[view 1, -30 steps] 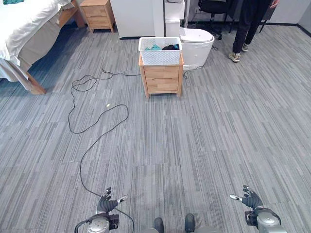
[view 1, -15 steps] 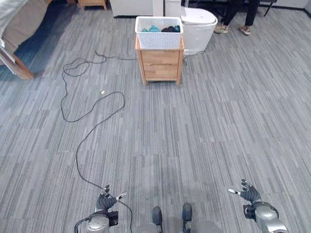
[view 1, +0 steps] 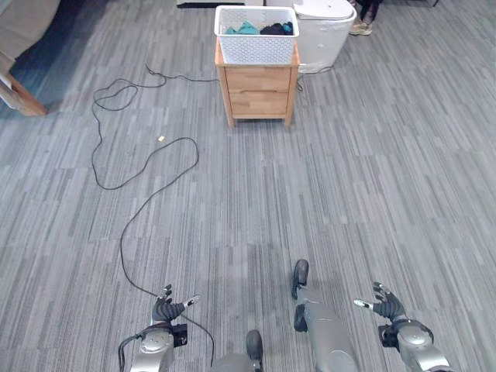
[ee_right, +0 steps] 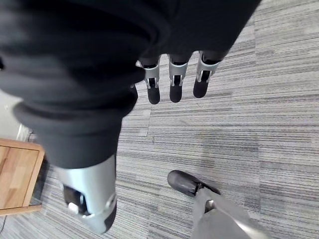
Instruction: Grab the laundry basket,head to the washer,open it,put in the laundry and shut it.
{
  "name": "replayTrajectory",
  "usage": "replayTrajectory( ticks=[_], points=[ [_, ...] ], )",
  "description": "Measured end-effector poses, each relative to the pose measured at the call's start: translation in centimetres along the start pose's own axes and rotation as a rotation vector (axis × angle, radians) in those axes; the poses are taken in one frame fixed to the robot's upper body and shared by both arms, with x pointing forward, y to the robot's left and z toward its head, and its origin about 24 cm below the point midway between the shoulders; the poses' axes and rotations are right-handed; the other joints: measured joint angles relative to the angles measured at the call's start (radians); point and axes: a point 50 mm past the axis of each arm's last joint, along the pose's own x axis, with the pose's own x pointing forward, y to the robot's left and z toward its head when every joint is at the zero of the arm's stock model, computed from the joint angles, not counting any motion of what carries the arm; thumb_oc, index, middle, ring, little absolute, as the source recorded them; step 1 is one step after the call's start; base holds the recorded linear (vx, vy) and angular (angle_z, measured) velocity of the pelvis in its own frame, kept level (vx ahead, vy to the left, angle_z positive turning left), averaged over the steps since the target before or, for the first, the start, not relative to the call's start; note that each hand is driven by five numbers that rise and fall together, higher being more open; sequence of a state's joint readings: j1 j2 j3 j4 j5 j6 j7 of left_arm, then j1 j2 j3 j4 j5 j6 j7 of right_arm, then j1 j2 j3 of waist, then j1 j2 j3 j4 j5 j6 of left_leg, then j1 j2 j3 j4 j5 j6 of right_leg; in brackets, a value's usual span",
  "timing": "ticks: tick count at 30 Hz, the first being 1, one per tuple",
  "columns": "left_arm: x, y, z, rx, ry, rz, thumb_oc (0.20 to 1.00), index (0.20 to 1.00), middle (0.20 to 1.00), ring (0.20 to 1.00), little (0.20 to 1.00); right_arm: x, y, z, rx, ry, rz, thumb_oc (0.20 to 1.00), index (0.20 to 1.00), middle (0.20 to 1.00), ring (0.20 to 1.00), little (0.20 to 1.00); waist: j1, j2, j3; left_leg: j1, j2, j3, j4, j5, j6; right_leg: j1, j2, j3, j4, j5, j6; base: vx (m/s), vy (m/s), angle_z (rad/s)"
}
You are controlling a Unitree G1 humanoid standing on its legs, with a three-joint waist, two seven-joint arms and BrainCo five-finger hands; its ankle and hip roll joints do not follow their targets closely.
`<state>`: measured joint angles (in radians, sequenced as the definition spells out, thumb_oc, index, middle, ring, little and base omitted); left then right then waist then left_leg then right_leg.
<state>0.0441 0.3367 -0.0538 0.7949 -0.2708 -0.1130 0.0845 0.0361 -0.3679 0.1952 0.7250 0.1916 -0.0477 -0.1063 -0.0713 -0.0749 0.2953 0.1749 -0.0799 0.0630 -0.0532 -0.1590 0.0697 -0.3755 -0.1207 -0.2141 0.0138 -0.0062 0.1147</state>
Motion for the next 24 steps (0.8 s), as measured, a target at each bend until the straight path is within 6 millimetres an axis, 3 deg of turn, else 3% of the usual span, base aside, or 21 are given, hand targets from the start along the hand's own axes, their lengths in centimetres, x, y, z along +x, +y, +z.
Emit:
replayTrajectory(
  ticks=[1,2,3,4,6,7,8,9,10,11,12,14,15,17,18,20,22,23,24],
  points=[
    [-0.1,-0.4,-0.4,-0.007,0.011,-0.007,1.0,1.0,1.0,1.0,1.0,-0.1,-0.3,-0.3,-0.008,0.009,-0.006,1.0,1.0,1.0,1.0,1.0,-0.005,0.01,-0.001,0.033,0.011,-0.018,0.0,-0.02,-0.023,0.026,0.006,0.0,-0.002,0.075,-0.023,0.47,-0.247,0.75],
    [-0.5,-1.4,-1.1,-0.017,0.031,-0.033,1.0,1.0,1.0,1.0,1.0,-0.1,-0.5,-0.5,-0.03,0.016,-0.016,1.0,1.0,1.0,1.0,1.0,-0.012,0.066,-0.011,0.061,0.071,-0.047,0.021,-0.029,-0.052,0.056,0.049,0.0,0.035,0.126,-0.04,0.57,-0.315,0.68],
    [-0.5,-2.0,-1.1,-0.022,0.031,-0.048,1.0,1.0,1.0,1.0,1.0,0.0,-0.5,-0.6,-0.036,0.024,-0.015,1.0,1.0,1.0,1.0,1.0,-0.011,0.072,-0.013,0.062,0.087,-0.051,0.061,-0.02,-0.074,0.081,0.058,0.006,0.051,0.14,-0.062,0.51,-0.329,0.96],
    [-0.9,-2.6,-2.0,-0.026,0.057,-0.069,1.0,1.0,1.0,1.0,1.0,-0.3,-0.8,-1.3,-0.039,0.045,-0.022,1.0,1.0,1.0,1.0,1.0,-0.012,0.08,-0.061,0.054,0.106,-0.04,0.157,0.009,-0.125,0.132,0.069,-0.019,0.049,0.167,-0.118,0.39,-0.239,0.66],
    [-1.3,-2.5,-2.8,-0.022,0.08,-0.072,1.0,1.0,1.0,1.0,1.0,0.1,-1.2,-0.3,-0.028,0.016,-0.038,1.0,1.0,1.0,1.0,1.0,-0.009,0.101,-0.088,0.03,0.149,0.003,0.286,0.033,-0.165,0.198,0.112,-0.037,0.021,0.136,-0.171,0.38,-0.168,0.22],
    [-1.2,-2.6,-2.7,-0.01,0.083,-0.082,1.0,1.0,1.0,1.0,1.0,0.9,-1.4,1.7,-0.029,-0.045,-0.047,1.0,1.0,1.0,1.0,1.0,-0.005,0.091,-0.092,-0.104,0.189,0.071,0.524,0.026,-0.192,0.257,0.126,-0.018,-0.036,0.125,-0.215,0.29,-0.089,-0.01],
    [-0.9,-2.9,-2.2,-0.003,0.07,-0.093,1.0,1.0,1.0,1.0,1.0,1.1,-1.5,2.3,-0.031,-0.063,-0.051,1.0,1.0,1.0,1.0,1.0,-0.003,0.08,-0.09,-0.151,0.191,0.099,0.533,-0.003,-0.19,0.272,0.124,-0.012,-0.049,0.12,-0.223,0.27,-0.072,0.05],
    [-0.5,-2.9,-1.2,0.002,0.04,-0.098,1.0,1.0,1.0,1.0,1.0,1.2,-1.4,2.7,-0.03,-0.073,-0.056,1.0,1.0,1.0,1.0,1.0,0.003,0.046,-0.08,-0.193,0.162,0.145,0.447,-0.034,-0.165,0.303,0.105,0.0,-0.086,0.116,-0.229,0.27,-0.021,-0.08],
    [-0.2,-3.0,-0.5,0.002,0.016,-0.101,1.0,1.0,1.0,1.0,1.0,1.3,-1.5,3.0,-0.028,-0.082,-0.063,1.0,1.0,1.0,1.0,1.0,0.013,0.021,-0.07,-0.252,0.138,0.148,0.283,-0.007,-0.154,0.341,0.097,0.0,-0.094,0.118,-0.224,0.36,-0.014,-0.09],
    [-0.2,-3.0,-0.3,0.002,0.009,-0.102,1.0,1.0,1.0,1.0,1.0,1.3,-1.5,2.7,-0.031,-0.073,-0.065,1.0,1.0,1.0,1.0,1.0,0.018,0.017,-0.068,-0.292,0.137,0.143,0.225,0.016,-0.159,0.359,0.099,0.0,-0.095,0.103,-0.212,0.37,0.011,-0.14],
    [-0.2,-2.9,-0.1,0.005,0.001,-0.101,1.0,1.0,1.0,1.0,1.0,1.1,-1.5,2.3,-0.036,-0.06,-0.063,1.0,1.0,1.0,1.0,1.0,0.02,0.009,-0.068,-0.336,0.135,0.144,0.124,0.084,-0.169,0.382,0.102,-0.008,-0.096,0.067,-0.199,0.3,0.041,-0.08],
    [-0.2,-2.5,-0.6,0.006,0.023,-0.087,1.0,1.0,1.0,1.0,1.0,1.1,-1.1,1.4,-0.046,-0.02,-0.056,1.0,1.0,1.0,1.0,1.0,0.027,0.028,-0.063,-0.453,0.175,0.142,-0.037,0.222,-0.177,0.417,0.147,-0.001,-0.096,0.026,-0.162,0.36,0.076,-0.21],
    [-0.2,-2.3,-0.8,0.005,0.035,-0.081,1.0,1.0,1.0,1.0,1.0,1.0,-0.8,0.7,-0.059,0.007,-0.049,1.0,1.0,1.0,1.0,1.0,0.03,0.032,-0.056,-0.516,0.182,0.143,-0.038,0.253,-0.17,0.447,0.158,0.002,-0.096,0.0,-0.172,0.55,0.159,-0.18],
    [-0.4,-2.1,-1.5,0.008,0.06,-0.075,1.0,1.0,1.0,1.0,1.0,0.7,-0.8,-0.5,-0.061,0.053,-0.055,1.0,1.0,1.0,1.0,1.0,0.045,0.036,-0.053,-0.558,0.183,0.148,-0.037,0.258,-0.167,0.503,0.162,0.012,-0.096,-0.035,-0.18,0.61,0.201,-0.2],
    [-0.5,-1.9,-1.8,0.008,0.074,-0.066,1.0,1.0,1.0,1.0,1.0,0.6,-0.9,-0.8,-0.062,0.061,-0.061,1.0,1.0,1.0,1.0,1.0,0.051,0.035,-0.052,-0.562,0.185,0.147,-0.031,0.256,-0.164,0.535,0.162,0.038,-0.095,-0.08,-0.174,0.52,0.194,-0.39],
    [-0.8,-1.3,-2.7,0.003,0.104,-0.047,1.0,1.0,1.0,1.0,1.0,0.4,-1.0,-1.2,-0.062,0.073,-0.063,1.0,1.0,1.0,1.0,1.0,0.074,0.038,-0.057,-0.531,0.195,0.152,-0.03,0.256,-0.152,0.579,0.157,0.077,-0.097,-0.108,-0.163,0.43,0.183,-0.6],
    [-1.3,-0.7,-3.9,0.0,0.15,-0.026,1.0,1.0,1.0,1.0,1.0,-0.1,-0.9,-2.2,-0.06,0.098,-0.06,1.0,1.0,1.0,1.0,1.0,0.1,0.031,-0.078,-0.466,0.185,0.171,0.025,0.243,-0.116,0.645,0.122,0.12,-0.093,-0.154,-0.109,0.28,0.135,-0.66],
    [-1.5,-0.2,-4.2,0.015,0.158,-0.018,1.0,1.0,1.0,1.0,1.0,-0.3,-0.4,-2.6,-0.055,0.107,-0.049,1.0,1.0,1.0,1.0,1.0,0.097,0.008,-0.1,-0.461,0.15,0.184,0.038,0.319,-0.062,0.646,0.083,0.12,-0.054,-0.188,-0.071,0.45,0.264,-0.42],
    [-0.8,0.1,-2.9,0.028,0.121,-0.013,1.0,1.0,1.0,1.0,1.0,-0.4,0.2,-2.7,-0.041,0.11,-0.036,1.0,1.0,1.0,1.0,1.0,0.09,-0.022,-0.099,-0.452,0.121,0.202,0.067,0.337,-0.035,0.622,0.039,0.116,0.03,-0.194,-0.061,0.42,0.295,-0.37]
  ],
)
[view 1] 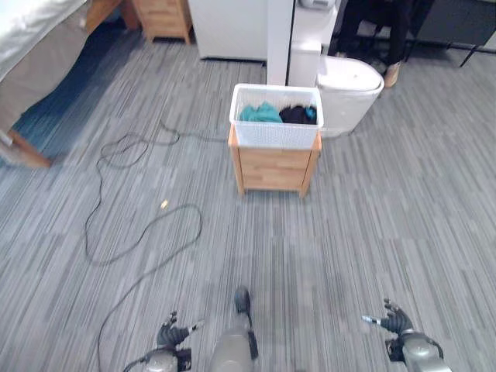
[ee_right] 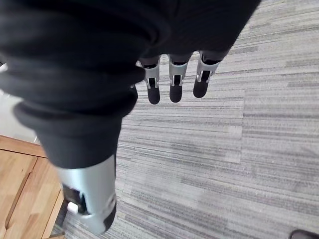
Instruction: Grab the laundry basket,head to the washer,open it,put in the laundry and shut it.
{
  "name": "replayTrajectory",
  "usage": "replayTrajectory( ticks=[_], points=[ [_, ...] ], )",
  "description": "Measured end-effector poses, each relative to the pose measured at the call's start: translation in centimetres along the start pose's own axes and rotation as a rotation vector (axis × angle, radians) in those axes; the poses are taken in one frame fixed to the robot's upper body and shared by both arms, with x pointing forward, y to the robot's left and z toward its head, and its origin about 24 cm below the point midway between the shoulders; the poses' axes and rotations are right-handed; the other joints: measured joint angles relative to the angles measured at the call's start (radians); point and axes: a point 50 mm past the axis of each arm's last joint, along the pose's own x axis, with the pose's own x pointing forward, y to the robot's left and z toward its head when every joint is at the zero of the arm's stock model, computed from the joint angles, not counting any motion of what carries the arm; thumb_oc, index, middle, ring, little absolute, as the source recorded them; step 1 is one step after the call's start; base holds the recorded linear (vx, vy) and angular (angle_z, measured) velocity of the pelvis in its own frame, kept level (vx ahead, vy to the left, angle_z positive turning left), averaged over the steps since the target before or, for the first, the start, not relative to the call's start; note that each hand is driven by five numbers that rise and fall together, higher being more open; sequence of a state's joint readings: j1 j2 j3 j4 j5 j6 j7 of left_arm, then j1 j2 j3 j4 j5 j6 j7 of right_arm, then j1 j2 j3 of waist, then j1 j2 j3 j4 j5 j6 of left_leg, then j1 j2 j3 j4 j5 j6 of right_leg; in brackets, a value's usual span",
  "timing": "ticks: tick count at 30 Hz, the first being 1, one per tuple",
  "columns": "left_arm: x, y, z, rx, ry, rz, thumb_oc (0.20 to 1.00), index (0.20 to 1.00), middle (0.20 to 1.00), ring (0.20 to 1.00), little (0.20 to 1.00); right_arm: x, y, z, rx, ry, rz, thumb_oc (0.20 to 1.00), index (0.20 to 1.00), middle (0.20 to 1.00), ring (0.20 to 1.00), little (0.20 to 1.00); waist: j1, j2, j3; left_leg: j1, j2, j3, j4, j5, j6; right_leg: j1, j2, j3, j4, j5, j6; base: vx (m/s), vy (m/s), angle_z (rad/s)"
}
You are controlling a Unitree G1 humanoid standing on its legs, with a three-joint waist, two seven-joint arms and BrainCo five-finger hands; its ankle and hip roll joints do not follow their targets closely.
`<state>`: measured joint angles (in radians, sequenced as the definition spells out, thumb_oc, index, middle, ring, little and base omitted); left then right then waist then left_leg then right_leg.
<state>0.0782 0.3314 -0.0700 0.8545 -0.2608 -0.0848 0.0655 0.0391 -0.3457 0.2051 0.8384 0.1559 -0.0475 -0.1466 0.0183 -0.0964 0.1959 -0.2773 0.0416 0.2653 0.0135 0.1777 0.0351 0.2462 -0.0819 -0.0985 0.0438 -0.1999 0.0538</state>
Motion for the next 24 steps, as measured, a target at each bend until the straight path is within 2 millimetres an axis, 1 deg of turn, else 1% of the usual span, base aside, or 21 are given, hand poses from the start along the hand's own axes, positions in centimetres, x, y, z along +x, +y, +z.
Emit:
replayTrajectory(
  ticks=[1,2,3,4,5,6,7,8,9,10,11,12,13,15,16,17,18,21,22,23,24],
  points=[
    [0.1,0.4,0.3,0.017,-0.004,0.006,1.0,1.0,1.0,1.0,1.0,0.1,0.7,0.4,0.014,-0.013,0.016,1.0,1.0,1.0,1.0,1.0,0.004,-0.006,0.002,0.001,-0.002,0.006,0.037,0.002,0.04,-0.062,-0.022,-0.003,0.154,-0.017,0.01,0.37,0.303,-0.32],
    [0.4,0.7,1.0,0.03,-0.025,0.01,1.0,1.0,1.0,1.0,1.0,0.0,1.5,0.9,0.032,-0.031,0.034,1.0,1.0,1.0,1.0,1.0,-0.003,-0.017,-0.006,0.016,-0.021,0.006,0.044,-0.035,0.059,-0.127,-0.054,-0.004,0.295,-0.029,0.017,0.25,0.241,-0.1],
    [0.6,0.8,1.9,0.033,-0.047,0.013,1.0,1.0,1.0,1.0,1.0,-0.1,2.1,1.0,0.042,-0.041,0.048,1.0,1.0,1.0,1.0,1.0,-0.01,-0.028,-0.013,0.028,-0.041,0.006,0.044,-0.058,0.063,-0.163,-0.068,0.003,0.364,-0.031,0.018,0.25,0.227,0.07],
    [0.9,1.0,2.7,0.043,-0.068,0.016,1.0,1.0,1.0,1.0,1.0,0.0,2.5,1.6,0.041,-0.056,0.065,1.0,1.0,1.0,1.0,1.0,-0.014,-0.035,-0.014,0.047,-0.06,0.01,0.039,-0.079,0.077,-0.227,-0.085,0.024,0.47,-0.023,0.029,0.27,0.213,0.04],
    [1.0,1.1,3.3,0.053,-0.081,0.018,1.0,1.0,1.0,1.0,1.0,0.1,2.7,2.1,0.035,-0.072,0.076,1.0,1.0,1.0,1.0,1.0,-0.02,-0.036,-0.012,0.06,-0.073,0.015,0.036,-0.089,0.088,-0.288,-0.097,0.037,0.563,-0.023,0.029,0.28,0.197,-0.03],
    [1.2,1.1,3.7,0.057,-0.091,0.02,1.0,1.0,1.0,1.0,1.0,0.3,2.8,2.8,0.032,-0.093,0.083,1.0,1.0,1.0,1.0,1.0,-0.023,-0.031,-0.008,0.076,-0.08,0.019,0.032,-0.104,0.1,-0.333,-0.101,0.044,0.622,-0.023,0.03,0.28,0.162,-0.27],
    [1.3,0.9,4.2,0.059,-0.104,0.022,1.0,1.0,1.0,1.0,1.0,0.6,2.9,4.5,0.033,-0.145,0.09,1.0,1.0,1.0,1.0,1.0,-0.021,-0.016,0.017,0.145,-0.093,0.034,-0.014,-0.11,0.103,-0.402,-0.106,0.024,0.663,-0.035,0.015,0.2,0.104,-0.25],
    [1.4,0.7,4.4,0.064,-0.109,0.017,1.0,1.0,1.0,1.0,1.0,0.7,2.8,5.4,0.03,-0.176,0.091,1.0,1.0,1.0,1.0,1.0,-0.028,0.008,0.034,0.187,-0.094,0.033,-0.038,-0.112,0.102,-0.443,-0.098,0.005,0.642,-0.041,0.006,0.39,0.097,-0.18],
    [1.4,0.6,4.5,0.062,-0.113,0.014,1.0,1.0,1.0,1.0,1.0,0.7,2.8,6.2,0.025,-0.206,0.094,1.0,1.0,1.0,1.0,1.0,-0.039,0.026,0.045,0.223,-0.094,0.038,-0.062,-0.117,0.09,-0.484,-0.087,-0.024,0.592,-0.038,0.009,0.39,0.048,0.18],
    [1.4,0.7,4.6,0.063,-0.115,0.016,1.0,1.0,1.0,1.0,1.0,0.7,2.9,6.1,0.025,-0.206,0.096,1.0,1.0,1.0,1.0,1.0,-0.049,0.03,0.047,0.247,-0.104,0.045,-0.061,-0.147,0.075,-0.544,-0.086,-0.044,0.535,-0.034,0.015,0.47,0.043,0.19],
    [1.4,0.6,4.5,0.057,-0.113,0.017,1.0,1.0,1.0,1.0,1.0,0.6,2.8,6.2,0.019,-0.212,0.097,1.0,1.0,1.0,1.0,1.0,-0.043,0.036,0.053,0.257,-0.105,0.044,-0.062,-0.191,0.06,-0.574,-0.09,-0.078,0.472,-0.031,0.02,0.29,-0.025,0.06],
    [1.4,0.4,4.2,0.052,-0.1,0.017,1.0,1.0,1.0,1.0,1.0,0.6,2.7,6.2,0.021,-0.21,0.093,1.0,1.0,1.0,1.0,1.0,-0.041,0.041,0.057,0.278,-0.102,0.052,-0.063,-0.208,0.058,-0.585,-0.089,-0.127,0.365,-0.017,0.022,0.3,-0.045,-0.08],
    [1.2,0.6,3.3,0.055,-0.077,0.018,1.0,1.0,1.0,1.0,1.0,0.6,2.7,5.9,0.022,-0.205,0.094,1.0,1.0,1.0,1.0,1.0,-0.047,0.041,0.056,0.295,-0.106,0.063,-0.065,-0.197,0.052,-0.593,-0.085,-0.15,0.277,0.01,0.026,0.22,-0.04,-0.03],
    [0.8,0.6,2.0,0.055,-0.04,0.018,1.0,1.0,1.0,1.0,1.0,0.4,2.4,5.1,0.026,-0.182,0.086,1.0,1.0,1.0,1.0,1.0,-0.05,0.035,0.057,0.337,-0.122,0.059,-0.07,-0.217,0.043,-0.615,-0.076,-0.165,0.092,0.094,0.039,0.19,-0.093,0.24],
    [0.8,0.5,1.8,0.056,-0.034,0.016,1.0,1.0,1.0,1.0,1.0,0.4,2.4,4.7,0.025,-0.165,0.085,1.0,1.0,1.0,1.0,1.0,-0.055,0.033,0.058,0.352,-0.125,0.057,-0.069,-0.219,0.044,-0.618,-0.075,-0.165,0.063,0.127,0.036,0.43,-0.219,0.62],
    [0.7,0.7,1.7,0.043,-0.033,0.024,1.0,1.0,1.0,1.0,1.0,0.3,2.4,3.6,0.023,-0.128,0.084,1.0,1.0,1.0,1.0,1.0,-0.077,0.033,0.058,0.368,-0.125,0.037,-0.067,-0.239,0.019,-0.634,-0.073,-0.162,-0.015,0.207,0.052,0.41,-0.181,0.63],
    [0.6,0.7,1.4,0.034,-0.025,0.027,1.0,1.0,1.0,1.0,1.0,0.3,2.2,3.3,0.025,-0.115,0.076,1.0,1.0,1.0,1.0,1.0,-0.076,0.024,0.054,0.381,-0.127,0.028,-0.07,-0.251,0.021,-0.641,-0.077,-0.163,-0.038,0.224,0.055,0.31,-0.144,0.56],
    [0.5,0.3,0.9,0.032,-0.014,0.015,1.0,1.0,1.0,1.0,1.0,0.2,2.0,2.5,0.029,-0.087,0.069,1.0,1.0,1.0,1.0,1.0,-0.076,0.021,0.052,0.47,-0.128,0.012,-0.077,-0.277,-0.014,-0.594,-0.076,-0.156,-0.031,0.23,0.057,0.29,-0.137,0.29],
    [0.5,-0.1,0.8,0.024,-0.009,0.007,1.0,1.0,1.0,1.0,1.0,0.2,1.7,2.4,0.03,-0.081,0.06,1.0,1.0,1.0,1.0,1.0,-0.075,0.037,0.054,0.503,-0.11,-0.006,-0.075,-0.293,-0.037,-0.573,-0.058,-0.135,-0.025,0.295,0.025,0.36,-0.236,0.3],
    [0.4,-0.6,0.5,0.019,-0.006,-0.004,1.0,1.0,1.0,1.0,1.0,0.2,1.4,2.2,0.032,-0.074,0.05,1.0,1.0,1.0,1.0,1.0,-0.074,0.057,0.047,0.508,-0.087,-0.021,-0.053,-0.304,-0.056,-0.558,-0.045,-0.132,-0.01,0.332,0.002,0.45,-0.303,0.38],
    [0.5,-1.6,0.9,0.005,-0.022,-0.028,1.0,1.0,1.0,1.0,1.0,0.5,0.9,2.6,0.022,-0.08,0.038,1.0,1.0,1.0,1.0,1.0,-0.077,0.073,0.046,0.499,-0.054,-0.04,0.017,-0.3,-0.068,-0.541,-0.025,-0.137,0.02,0.333,-0.003,0.2,-0.155,0.36]
  ],
)
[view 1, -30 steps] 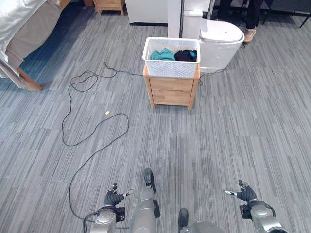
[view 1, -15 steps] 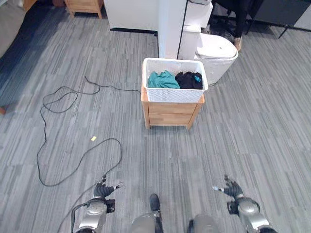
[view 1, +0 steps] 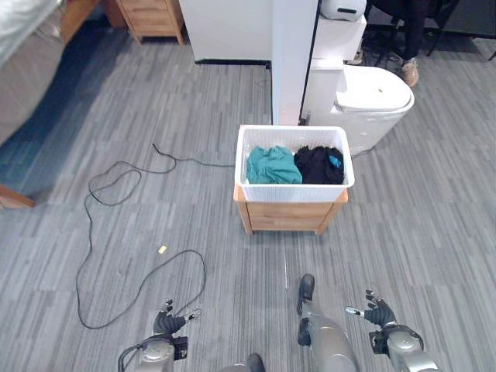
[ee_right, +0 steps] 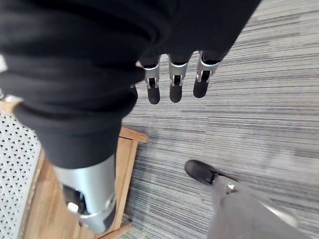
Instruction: Grab the laundry basket,head to the washer,open it,put in the laundry and shut it.
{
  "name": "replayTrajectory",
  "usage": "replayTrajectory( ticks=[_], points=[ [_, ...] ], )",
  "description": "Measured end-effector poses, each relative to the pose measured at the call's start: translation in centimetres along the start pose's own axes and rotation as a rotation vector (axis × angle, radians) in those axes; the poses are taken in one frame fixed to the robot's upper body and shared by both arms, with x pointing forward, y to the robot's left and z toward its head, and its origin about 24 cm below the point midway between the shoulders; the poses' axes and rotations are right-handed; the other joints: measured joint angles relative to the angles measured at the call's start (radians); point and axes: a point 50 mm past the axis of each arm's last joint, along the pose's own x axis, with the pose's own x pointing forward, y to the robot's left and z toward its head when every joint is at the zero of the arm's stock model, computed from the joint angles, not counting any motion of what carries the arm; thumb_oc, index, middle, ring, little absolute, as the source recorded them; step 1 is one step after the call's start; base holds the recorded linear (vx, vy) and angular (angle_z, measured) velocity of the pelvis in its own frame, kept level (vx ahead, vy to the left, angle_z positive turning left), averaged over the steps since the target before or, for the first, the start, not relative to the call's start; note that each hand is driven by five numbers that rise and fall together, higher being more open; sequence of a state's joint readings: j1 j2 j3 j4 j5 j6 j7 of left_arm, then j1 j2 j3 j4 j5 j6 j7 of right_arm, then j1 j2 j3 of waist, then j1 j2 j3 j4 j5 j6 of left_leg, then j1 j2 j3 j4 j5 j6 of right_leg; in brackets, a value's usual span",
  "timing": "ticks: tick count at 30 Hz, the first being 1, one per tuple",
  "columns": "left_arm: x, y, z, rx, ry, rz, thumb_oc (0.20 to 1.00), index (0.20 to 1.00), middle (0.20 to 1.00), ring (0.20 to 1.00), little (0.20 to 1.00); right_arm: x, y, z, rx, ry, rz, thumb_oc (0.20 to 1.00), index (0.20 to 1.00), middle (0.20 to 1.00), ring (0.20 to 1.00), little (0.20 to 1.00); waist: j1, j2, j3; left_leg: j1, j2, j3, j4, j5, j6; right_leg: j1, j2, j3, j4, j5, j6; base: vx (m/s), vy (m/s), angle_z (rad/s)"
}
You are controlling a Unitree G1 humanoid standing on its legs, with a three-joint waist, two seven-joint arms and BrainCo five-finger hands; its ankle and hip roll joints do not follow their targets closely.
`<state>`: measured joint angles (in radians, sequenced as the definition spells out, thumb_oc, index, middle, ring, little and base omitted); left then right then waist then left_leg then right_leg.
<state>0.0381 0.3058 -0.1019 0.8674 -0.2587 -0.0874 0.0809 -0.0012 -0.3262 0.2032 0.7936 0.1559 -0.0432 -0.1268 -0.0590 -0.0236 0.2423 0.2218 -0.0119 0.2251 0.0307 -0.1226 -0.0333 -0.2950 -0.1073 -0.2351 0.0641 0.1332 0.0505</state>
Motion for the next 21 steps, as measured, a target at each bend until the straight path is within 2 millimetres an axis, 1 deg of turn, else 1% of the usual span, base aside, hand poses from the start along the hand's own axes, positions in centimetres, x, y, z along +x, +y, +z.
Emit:
replayTrajectory(
  ticks=[1,2,3,4,5,6,7,8,9,10,11,12,13,14,16,17,18,19,20,21],
  points=[
    [0.0,-0.4,0.0,0.003,-0.001,-0.015,1.0,1.0,1.0,1.0,1.0,0.0,-0.3,0.0,-0.007,0.001,-0.006,1.0,1.0,1.0,1.0,1.0,-0.005,0.002,-0.002,-0.011,0.015,0.009,0.061,0.005,-0.009,0.025,0.002,-0.008,-0.01,0.007,-0.011,0.25,-0.229,0.32],
    [-0.1,-0.5,-0.2,0.002,0.002,-0.017,1.0,1.0,1.0,1.0,1.0,0.0,-0.6,0.3,-0.008,-0.01,-0.012,1.0,1.0,1.0,1.0,1.0,-0.007,-0.003,-0.003,-0.026,0.022,0.017,0.112,0.001,-0.016,0.055,0.007,-0.001,-0.028,0.039,-0.056,0.24,-0.238,-0.02],
    [-0.2,-0.7,-0.5,-0.005,0.01,-0.022,1.0,1.0,1.0,1.0,1.0,0.2,-1.3,1.3,-0.022,-0.05,-0.024,1.0,1.0,1.0,1.0,1.0,-0.005,-0.002,-0.015,-0.046,0.039,0.004,0.155,0.009,-0.03,0.086,0.037,0.012,-0.064,0.041,-0.135,0.33,-0.307,-0.24],
    [-0.1,-0.9,-0.3,-0.007,0.009,-0.028,1.0,1.0,1.0,1.0,1.0,0.6,-2.1,2.4,-0.029,-0.083,-0.043,1.0,1.0,1.0,1.0,1.0,-0.004,-0.001,-0.014,-0.127,0.081,0.013,0.36,0.008,-0.048,0.126,0.071,0.023,-0.102,0.044,-0.14,0.22,-0.166,-0.42],
    [-0.1,-1.0,-0.2,-0.008,0.007,-0.033,1.0,1.0,1.0,1.0,1.0,0.7,-2.3,3.1,-0.032,-0.103,-0.048,1.0,1.0,1.0,1.0,1.0,0.004,-0.006,-0.012,-0.156,0.095,0.001,0.397,-0.013,-0.059,0.149,0.083,0.042,-0.116,0.034,-0.154,0.22,-0.1,-0.42],
    [0.0,-1.1,0.1,-0.007,-0.004,-0.035,1.0,1.0,1.0,1.0,1.0,0.7,-2.5,3.4,-0.034,-0.114,-0.053,1.0,1.0,1.0,1.0,1.0,0.005,-0.022,-0.006,-0.182,0.085,-0.006,0.392,-0.037,-0.06,0.176,0.086,0.058,-0.142,0.03,-0.164,0.12,-0.031,-0.38],
    [0.1,-1.1,0.5,-0.007,-0.015,-0.036,1.0,1.0,1.0,1.0,1.0,0.8,-2.5,3.7,-0.036,-0.12,-0.054,1.0,1.0,1.0,1.0,1.0,0.006,-0.035,0.001,-0.208,0.072,-0.022,0.359,-0.046,-0.056,0.19,0.085,0.068,-0.146,0.025,-0.167,0.21,-0.001,-0.46],
    [0.2,-1.2,0.7,-0.008,-0.023,-0.04,1.0,1.0,1.0,1.0,1.0,0.8,-2.4,3.8,-0.04,-0.125,-0.051,1.0,1.0,1.0,1.0,1.0,0.004,-0.045,0.005,-0.239,0.06,-0.05,0.249,-0.041,-0.059,0.212,0.092,0.07,-0.145,0.022,-0.168,0.2,0.024,-0.47],
    [0.2,-1.2,0.8,-0.008,-0.026,-0.04,1.0,1.0,1.0,1.0,1.0,0.8,-2.4,3.8,-0.043,-0.125,-0.047,1.0,1.0,1.0,1.0,1.0,0.001,-0.044,0.005,-0.267,0.06,-0.05,0.199,-0.035,-0.058,0.227,0.1,0.077,-0.146,0.016,-0.166,0.27,0.04,-0.46],
    [0.2,-1.2,0.9,-0.007,-0.031,-0.04,1.0,1.0,1.0,1.0,1.0,0.8,-2.3,3.7,-0.045,-0.121,-0.046,1.0,1.0,1.0,1.0,1.0,0.004,-0.045,0.005,-0.289,0.045,-0.065,0.134,-0.018,-0.056,0.237,0.102,0.094,-0.146,-0.004,-0.152,0.19,0.052,-0.37],
    [0.2,-1.2,1.0,-0.008,-0.037,-0.042,1.0,1.0,1.0,1.0,1.0,0.8,-2.3,3.6,-0.046,-0.118,-0.046,1.0,1.0,1.0,1.0,1.0,0.005,-0.045,0.006,-0.301,0.033,-0.097,0.049,0.023,-0.056,0.25,0.104,0.106,-0.147,-0.02,-0.132,0.17,0.054,-0.35],
    [0.2,-1.2,1.0,-0.009,-0.037,-0.041,1.0,1.0,1.0,1.0,1.0,0.8,-2.3,3.5,-0.046,-0.115,-0.047,1.0,1.0,1.0,1.0,1.0,0.007,-0.041,0.006,-0.324,0.028,-0.106,-0.007,0.068,-0.059,0.26,0.109,0.115,-0.147,-0.034,-0.122,0.15,0.065,-0.33],
    [0.2,-1.1,1.0,-0.01,-0.037,-0.037,1.0,1.0,1.0,1.0,1.0,0.8,-2.3,3.3,-0.047,-0.107,-0.048,1.0,1.0,1.0,1.0,1.0,0.008,-0.038,0.006,-0.344,0.027,-0.109,-0.048,0.111,-0.059,0.271,0.114,0.121,-0.152,-0.041,-0.123,0.14,0.079,-0.34],
    [0.2,-1.0,0.9,-0.009,-0.033,-0.035,1.0,1.0,1.0,1.0,1.0,0.7,-2.4,2.9,-0.048,-0.097,-0.051,1.0,1.0,1.0,1.0,1.0,0.008,-0.028,0.012,-0.371,0.037,-0.101,-0.063,0.174,-0.047,0.292,0.128,0.122,-0.152,-0.053,-0.136,0.19,0.113,-0.32],
    [0.0,-0.9,0.3,-0.009,-0.018,-0.032,1.0,1.0,1.0,1.0,1.0,0.5,-2.4,2.4,-0.049,-0.084,-0.054,1.0,1.0,1.0,1.0,1.0,0.008,-0.011,0.009,-0.374,0.051,-0.098,-0.043,0.212,-0.035,0.321,0.142,0.13,-0.152,-0.071,-0.138,0.17,0.097,-0.23],
    [-0.1,-0.9,0.1,-0.008,-0.01,-0.031,1.0,1.0,1.0,1.0,1.0,0.4,-2.5,2.2,-0.051,-0.076,-0.057,1.0,1.0,1.0,1.0,1.0,0.008,-0.003,0.005,-0.357,0.055,-0.097,-0.048,0.22,-0.026,0.335,0.145,0.134,-0.152,-0.083,-0.133,0.12,0.073,-0.17],
    [-0.3,-0.8,-0.3,-0.01,0.001,-0.027,1.0,1.0,1.0,1.0,1.0,0.3,-2.7,1.9,-0.055,-0.07,-0.06,1.0,1.0,1.0,1.0,1.0,0.007,0.011,-0.003,-0.326,0.059,-0.099,-0.055,0.228,-0.025,0.35,0.152,0.139,-0.146,-0.09,-0.124,0.18,0.127,-0.16],
    [-0.5,-0.9,-0.7,-0.011,0.007,-0.031,1.0,1.0,1.0,1.0,1.0,0.2,-3.2,1.6,-0.067,-0.064,-0.07,1.0,1.0,1.0,1.0,1.0,0.007,0.041,-0.016,-0.299,0.072,-0.102,-0.063,0.242,-0.011,0.35,0.17,0.141,-0.146,-0.097,-0.113,0.23,0.168,-0.07],
    [-0.4,-0.8,-0.6,-0.011,0.009,-0.027,1.0,1.0,1.0,1.0,1.0,0.2,-3.2,1.5,-0.063,-0.059,-0.077,1.0,1.0,1.0,1.0,1.0,0.007,0.039,-0.017,-0.28,0.063,-0.101,-0.093,0.246,0.005,0.356,0.16,0.142,-0.146,-0.102,-0.103,0.21,0.163,-0.04],
    [-0.5,-0.6,-1.0,-0.014,0.022,-0.018,1.0,1.0,1.0,1.0,1.0,0.1,-3.2,1.7,-0.062,-0.072,-0.079,1.0,1.0,1.0,1.0,1.0,0.009,0.038,-0.019,-0.252,0.042,-0.092,-0.114,0.248,0.028,0.372,0.138,0.147,-0.145,-0.109,-0.086,0.12,0.113,0.01]
  ],
)
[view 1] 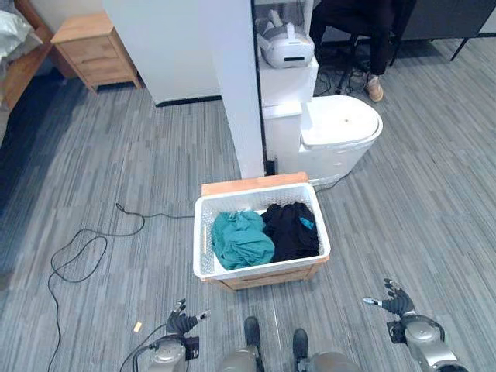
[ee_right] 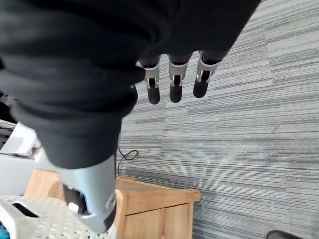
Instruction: Grab the laundry basket,head to the washer,open it,put in the laundry and shut it.
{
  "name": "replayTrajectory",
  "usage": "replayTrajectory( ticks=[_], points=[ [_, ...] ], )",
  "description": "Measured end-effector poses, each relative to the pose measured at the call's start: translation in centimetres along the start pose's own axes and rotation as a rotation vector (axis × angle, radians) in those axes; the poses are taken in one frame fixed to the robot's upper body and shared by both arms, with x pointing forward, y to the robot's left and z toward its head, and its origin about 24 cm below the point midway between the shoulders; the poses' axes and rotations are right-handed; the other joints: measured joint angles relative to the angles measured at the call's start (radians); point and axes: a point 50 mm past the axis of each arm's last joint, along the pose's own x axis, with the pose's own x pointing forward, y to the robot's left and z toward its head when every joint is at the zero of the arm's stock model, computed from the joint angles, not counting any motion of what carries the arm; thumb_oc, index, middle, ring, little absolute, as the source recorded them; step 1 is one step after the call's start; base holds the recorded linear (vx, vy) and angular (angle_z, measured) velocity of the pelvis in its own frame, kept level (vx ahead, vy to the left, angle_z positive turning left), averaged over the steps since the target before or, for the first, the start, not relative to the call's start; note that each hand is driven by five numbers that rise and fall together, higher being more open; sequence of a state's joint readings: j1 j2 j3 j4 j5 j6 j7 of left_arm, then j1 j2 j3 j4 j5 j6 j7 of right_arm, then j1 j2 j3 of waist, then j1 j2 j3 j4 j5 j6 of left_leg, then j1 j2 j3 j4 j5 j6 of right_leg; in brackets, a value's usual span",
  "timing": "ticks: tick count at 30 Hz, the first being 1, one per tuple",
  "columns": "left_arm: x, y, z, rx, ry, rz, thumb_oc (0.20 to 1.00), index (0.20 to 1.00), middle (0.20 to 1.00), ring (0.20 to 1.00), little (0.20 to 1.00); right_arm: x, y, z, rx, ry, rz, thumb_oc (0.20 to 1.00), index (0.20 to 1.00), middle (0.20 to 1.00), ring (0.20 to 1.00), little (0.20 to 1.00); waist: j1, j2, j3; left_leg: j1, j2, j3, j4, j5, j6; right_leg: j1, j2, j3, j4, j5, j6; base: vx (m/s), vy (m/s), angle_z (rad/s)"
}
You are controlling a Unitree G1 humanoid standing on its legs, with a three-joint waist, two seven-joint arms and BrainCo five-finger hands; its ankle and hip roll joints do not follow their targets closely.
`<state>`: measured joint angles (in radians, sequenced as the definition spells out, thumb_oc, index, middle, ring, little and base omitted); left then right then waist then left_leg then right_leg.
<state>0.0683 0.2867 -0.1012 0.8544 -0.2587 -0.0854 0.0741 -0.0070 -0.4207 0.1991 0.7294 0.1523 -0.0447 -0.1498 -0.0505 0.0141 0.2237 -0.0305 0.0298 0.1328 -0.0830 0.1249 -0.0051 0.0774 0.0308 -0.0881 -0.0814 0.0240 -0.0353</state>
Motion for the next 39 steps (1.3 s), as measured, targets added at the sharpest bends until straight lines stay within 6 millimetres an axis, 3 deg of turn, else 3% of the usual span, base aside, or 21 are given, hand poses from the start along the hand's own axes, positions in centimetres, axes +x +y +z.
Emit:
replayTrajectory(
  ticks=[5,9,13,18,19,21,25,28,29,30,31,36,39],
  points=[
    [0.0,1.5,0.6,0.029,-0.021,0.034,1.0,1.0,1.0,1.0,1.0,0.3,0.3,2.1,-0.016,-0.083,0.01,1.0,1.0,1.0,1.0,1.0,0.004,-0.009,-0.003,0.014,-0.042,0.003,0.0,-0.014,0.017,0.014,-0.046,-0.007,-0.001,-0.019,0.036,0.08,0.065,0.0],
    [-0.2,2.7,2.7,0.028,-0.113,0.061,1.0,1.0,1.0,1.0,1.0,0.8,0.1,5.6,-0.009,-0.2,0.005,1.0,1.0,1.0,1.0,1.0,0.029,-0.021,-0.008,0.017,-0.045,0.021,-0.001,-0.034,0.025,0.011,-0.048,0.004,-0.001,-0.019,0.045,0.09,0.046,-0.1],
    [-0.1,2.7,3.9,0.032,-0.16,0.062,1.0,1.0,1.0,1.0,1.0,1.2,0.2,7.0,-0.01,-0.239,0.003,1.0,1.0,1.0,1.0,1.0,0.032,-0.029,-0.013,0.016,-0.043,0.022,-0.001,-0.04,0.017,0.006,-0.048,0.009,-0.006,-0.02,0.052,0.05,0.003,-0.04],
    [0.9,1.8,8.1,0.037,-0.264,0.091,1.0,1.0,1.0,1.0,1.0,1.9,1.4,9.8,-0.054,-0.292,0.024,1.0,1.0,1.0,1.0,1.0,0.029,-0.037,-0.022,-0.022,-0.042,0.021,0.0,-0.027,0.03,-0.032,-0.046,0.009,-0.005,-0.01,0.054,-0.02,-0.023,0.0],
    [1.5,0.5,10.4,0.071,-0.316,0.07,1.0,1.0,1.0,1.0,1.0,2.6,2.3,10.9,-0.093,-0.293,0.041,1.0,1.0,1.0,1.0,1.0,0.033,-0.036,-0.023,-0.052,-0.041,0.021,0.0,-0.02,0.033,-0.06,-0.045,0.008,-0.004,-0.006,0.057,-0.07,-0.032,0.0],
    [1.8,-0.7,12.3,0.102,-0.357,0.049,1.0,1.0,1.0,1.0,1.0,2.9,3.8,12.0,-0.095,-0.303,0.068,1.0,1.0,1.0,1.0,1.0,0.031,-0.035,-0.023,-0.074,-0.04,0.021,0.0,-0.014,0.037,-0.082,-0.044,0.01,0.0,-0.002,0.06,-0.1,-0.037,-0.03],
    [3.2,-1.9,13.9,0.162,-0.322,0.054,1.0,1.0,1.0,1.0,1.0,3.6,6.0,13.2,-0.09,-0.266,0.098,1.0,1.0,1.0,1.0,1.0,0.033,-0.024,-0.013,-0.131,-0.037,0.021,0.0,-0.004,0.037,-0.139,-0.042,0.009,0.0,0.002,0.067,-0.12,-0.036,0.0],
    [3.5,-2.0,14.2,0.176,-0.306,0.072,1.0,1.0,1.0,1.0,1.0,3.9,6.0,13.8,-0.087,-0.254,0.091,1.0,1.0,1.0,1.0,1.0,0.032,-0.018,0.008,-0.159,-0.036,0.021,0.0,0.003,0.037,-0.167,-0.04,0.009,0.0,0.009,0.066,-0.09,-0.024,-0.01],
    [3.8,-2.4,14.4,0.196,-0.294,0.073,1.0,1.0,1.0,1.0,1.0,4.3,5.6,14.2,-0.071,-0.229,0.065,0.667,0.667,0.667,0.667,0.667,0.034,-0.01,0.025,-0.176,-0.033,0.021,0.0,0.004,0.036,-0.184,-0.038,0.009,0.0,0.009,0.067,-0.03,-0.012,-0.01],
    [3.8,-2.7,14.7,0.202,-0.293,0.069,1.0,1.0,1.0,1.0,1.0,4.4,5.4,14.6,-0.064,-0.226,0.054,0.667,0.667,0.667,0.667,0.667,0.037,-0.004,0.029,-0.188,-0.032,0.021,0.0,0.006,0.034,-0.196,-0.036,0.008,0.0,0.011,0.067,-0.03,-0.034,-0.02],
    [3.8,-2.9,15.0,0.199,-0.301,0.065,0.2,0.2,0.2,0.2,0.2,4.5,5.3,15.0,-0.048,-0.231,0.052,0.2,0.2,0.2,0.2,0.2,0.041,0.0,0.041,-0.19,-0.031,0.022,0.0,0.006,0.034,-0.198,-0.035,0.009,0.0,0.014,0.064,0.0,0.0,0.0],
    [3.2,-3.7,15.4,0.156,-0.356,0.034,0.2,0.2,0.2,0.2,0.2,4.0,5.5,16.0,0.035,-0.285,0.068,0.2,0.2,0.2,0.2,0.2,0.051,-0.007,0.079,-0.19,-0.021,0.021,0.0,0.009,0.03,-0.198,-0.023,0.009,0.0,0.016,0.06,0.0,-0.045,-0.01],
    [2.7,-3.9,14.2,0.127,-0.358,0.018,0.2,0.2,0.2,0.2,0.2,3.5,5.1,15.7,0.081,-0.309,0.061,0.2,0.2,0.2,0.2,0.2,0.049,-0.014,0.088,-0.18,-0.02,0.022,0.0,0.009,0.03,-0.188,-0.023,0.009,0.0,0.016,0.06,0.03,-0.046,-0.01]
  ],
)
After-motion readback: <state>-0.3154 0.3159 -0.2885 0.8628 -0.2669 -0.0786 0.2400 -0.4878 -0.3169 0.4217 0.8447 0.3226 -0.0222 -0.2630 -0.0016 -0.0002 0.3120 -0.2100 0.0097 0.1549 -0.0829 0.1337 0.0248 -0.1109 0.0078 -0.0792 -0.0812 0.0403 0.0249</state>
